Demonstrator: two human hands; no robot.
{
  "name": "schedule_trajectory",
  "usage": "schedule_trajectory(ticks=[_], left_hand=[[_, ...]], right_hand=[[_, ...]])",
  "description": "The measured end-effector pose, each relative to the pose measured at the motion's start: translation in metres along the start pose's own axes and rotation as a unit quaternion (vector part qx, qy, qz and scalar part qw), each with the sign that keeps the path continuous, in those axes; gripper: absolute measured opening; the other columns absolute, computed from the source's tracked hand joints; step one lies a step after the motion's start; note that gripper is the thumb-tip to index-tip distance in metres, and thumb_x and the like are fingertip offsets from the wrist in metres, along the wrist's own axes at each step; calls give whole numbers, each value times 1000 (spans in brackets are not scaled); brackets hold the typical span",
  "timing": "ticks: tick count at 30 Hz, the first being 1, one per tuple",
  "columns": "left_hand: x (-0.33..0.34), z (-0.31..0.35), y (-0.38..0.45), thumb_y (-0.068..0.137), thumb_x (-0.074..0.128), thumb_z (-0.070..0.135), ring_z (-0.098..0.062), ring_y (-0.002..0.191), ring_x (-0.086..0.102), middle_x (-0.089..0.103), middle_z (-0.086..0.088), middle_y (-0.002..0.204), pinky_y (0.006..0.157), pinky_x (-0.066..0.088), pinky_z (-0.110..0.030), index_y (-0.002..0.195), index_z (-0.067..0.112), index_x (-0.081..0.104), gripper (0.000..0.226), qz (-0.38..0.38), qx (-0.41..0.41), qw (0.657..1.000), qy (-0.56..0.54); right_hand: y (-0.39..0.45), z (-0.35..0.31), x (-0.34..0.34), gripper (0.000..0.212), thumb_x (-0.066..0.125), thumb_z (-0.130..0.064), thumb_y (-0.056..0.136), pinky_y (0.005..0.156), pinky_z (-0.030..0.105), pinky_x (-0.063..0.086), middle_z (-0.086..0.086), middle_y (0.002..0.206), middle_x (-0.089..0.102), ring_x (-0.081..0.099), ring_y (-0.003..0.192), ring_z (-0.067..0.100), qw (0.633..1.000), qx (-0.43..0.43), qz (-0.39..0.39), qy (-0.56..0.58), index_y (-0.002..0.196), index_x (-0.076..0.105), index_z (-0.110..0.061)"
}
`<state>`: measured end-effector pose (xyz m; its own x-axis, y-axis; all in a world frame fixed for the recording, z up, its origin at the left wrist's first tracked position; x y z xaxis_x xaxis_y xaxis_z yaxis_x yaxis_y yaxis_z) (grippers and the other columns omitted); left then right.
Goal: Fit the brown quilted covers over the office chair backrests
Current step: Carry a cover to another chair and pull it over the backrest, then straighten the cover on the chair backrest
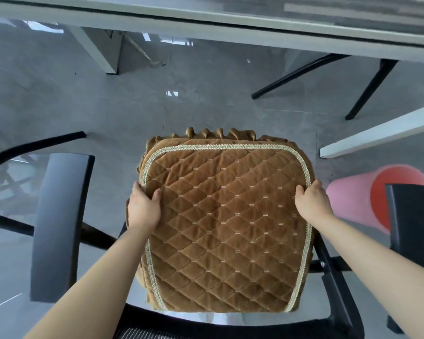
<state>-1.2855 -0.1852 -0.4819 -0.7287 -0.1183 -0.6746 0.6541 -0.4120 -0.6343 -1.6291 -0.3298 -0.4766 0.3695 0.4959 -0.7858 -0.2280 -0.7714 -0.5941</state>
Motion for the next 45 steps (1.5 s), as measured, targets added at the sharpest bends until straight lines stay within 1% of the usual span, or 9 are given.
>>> schedule_trajectory(ticks=[4, 7, 11, 13, 17, 25, 29, 36, 45], left_hand=[[-12, 2, -36, 87, 53, 24, -34, 133, 42, 39, -8, 148, 107, 39, -53, 149, 19, 24, 69, -33, 17, 999, 15], [-33, 6, -81, 87, 54, 19, -28, 113, 58, 49, 1, 140, 92, 52, -46, 146, 37, 27, 67, -86, 39, 995, -33], [-75, 6, -134, 96, 49, 20, -1, 81, 60, 53, 5, 134, 62, 48, -13, 150, 35, 24, 61, -119, 63, 988, -72], [-103, 5, -162, 98, 48, 20, 4, 78, 56, 56, 9, 131, 59, 42, -6, 146, 31, 33, 52, -120, 78, 984, -108], [-182, -18, -223, 96, 51, 17, 0, 97, 60, 65, 13, 111, 73, 41, -5, 126, 25, 55, 31, -91, 102, 975, -176], [-345, -189, -296, 94, 56, 13, 4, 83, 64, 72, 13, 92, 69, 44, -7, 105, 23, 63, 16, 57, 87, 962, -254], [-407, -282, -319, 91, 57, 4, 1, 77, 66, 73, 10, 83, 66, 46, -9, 90, 32, 61, 28, 141, 42, 941, -305], [-482, -378, -329, 91, 54, 3, -10, 75, 69, 73, 7, 80, 65, 47, -14, 92, 30, 62, 28, 241, -27, 901, -359], [-580, -387, -259, 93, 52, 9, -20, 75, 68, 71, 5, 79, 63, 48, -23, 100, 23, 63, 19, 292, -41, 871, -393]], right_hand=[[-44, -12, -6, 66, 48, -18, 92, 107, 49, 38, 27, 146, 33, 41, 130, 42, 999, -29, -14, -18, 146, 17, 3], [-100, -31, -18, 67, 49, -23, 94, 113, 45, 32, 18, 151, 33, 37, 138, 34, 997, -62, -53, -6, 150, 17, -4], [-183, -65, -33, 57, 44, -31, 99, 111, 37, 32, 8, 154, 33, 37, 139, 26, 988, -119, -99, -1, 149, 23, -13], [-225, -83, -40, 55, 43, -35, 99, 111, 36, 33, 5, 153, 35, 39, 138, 24, 983, -150, -102, 9, 148, 26, -17], [-326, -120, -49, 50, 41, -38, 99, 108, 33, 36, 0, 149, 41, 43, 134, 21, 971, -213, -101, 21, 145, 32, -22], [-540, -188, -10, 40, 45, -32, 98, 104, 27, 37, -3, 137, 52, 51, 125, 19, 938, -324, -97, 75, 137, 44, -21], [-626, -213, 38, 39, 45, -33, 98, 104, 33, 43, -3, 134, 54, 52, 122, 19, 923, -356, -127, 67, 136, 44, -22], [-710, -281, 93, 41, 42, -30, 100, 100, 30, 35, 1, 132, 55, 49, 124, 20, 890, -411, -197, 15, 138, 41, -16], [-726, -406, 126, 38, 42, -31, 99, 94, 32, 40, 4, 128, 57, 52, 114, 18, 870, -442, -218, 18, 135, 45, -18]])
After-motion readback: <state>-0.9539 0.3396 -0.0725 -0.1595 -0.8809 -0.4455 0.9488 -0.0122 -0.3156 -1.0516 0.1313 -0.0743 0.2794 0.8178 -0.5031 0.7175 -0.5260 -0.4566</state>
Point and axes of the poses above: each hand's wrist, its own y-axis towards the middle knuckle, its own x-axis out of the palm, z = x × y, the point moved 1 cm from there along y, towards the middle knuckle
